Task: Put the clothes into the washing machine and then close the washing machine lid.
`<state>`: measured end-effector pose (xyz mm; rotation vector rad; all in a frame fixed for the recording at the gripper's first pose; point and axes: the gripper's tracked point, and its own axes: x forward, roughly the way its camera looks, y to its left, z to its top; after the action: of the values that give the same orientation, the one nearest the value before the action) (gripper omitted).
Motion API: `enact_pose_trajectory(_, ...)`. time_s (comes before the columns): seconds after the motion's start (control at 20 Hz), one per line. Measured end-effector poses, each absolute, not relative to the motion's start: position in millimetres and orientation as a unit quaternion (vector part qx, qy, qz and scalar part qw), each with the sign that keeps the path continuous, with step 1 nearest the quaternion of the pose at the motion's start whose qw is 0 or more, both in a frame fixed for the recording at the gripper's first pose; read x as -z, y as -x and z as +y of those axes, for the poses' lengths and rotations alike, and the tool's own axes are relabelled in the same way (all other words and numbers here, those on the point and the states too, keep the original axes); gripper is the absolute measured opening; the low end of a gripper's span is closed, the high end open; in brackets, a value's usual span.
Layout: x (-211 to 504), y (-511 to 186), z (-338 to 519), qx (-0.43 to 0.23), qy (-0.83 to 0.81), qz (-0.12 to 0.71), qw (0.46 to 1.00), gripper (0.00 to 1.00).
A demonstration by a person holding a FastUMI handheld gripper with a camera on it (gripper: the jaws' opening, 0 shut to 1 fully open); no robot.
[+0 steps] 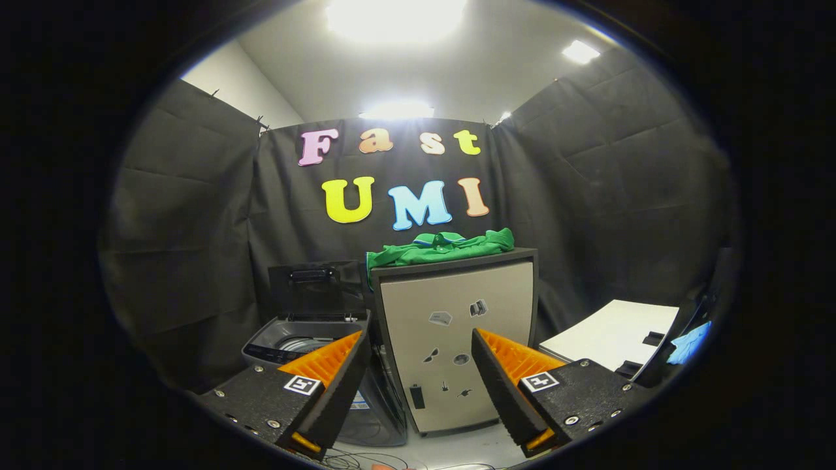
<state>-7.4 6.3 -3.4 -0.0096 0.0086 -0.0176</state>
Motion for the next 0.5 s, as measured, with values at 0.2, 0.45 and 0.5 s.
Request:
enact_pose_trajectory(0.2, 2.7, 6.4, 9.5, 0.011, 0.003, 0.004, 1.000, 0.96)
enact_pose_trajectory(0.45, -1.1, 7.2, 14.0, 0.016, 0.004, 0.003, 1.000, 0.96)
enact_pose_trajectory(0.5, -1.9, 6.8, 14.8, 0.017, -0.001, 0.003, 1.000, 0.96)
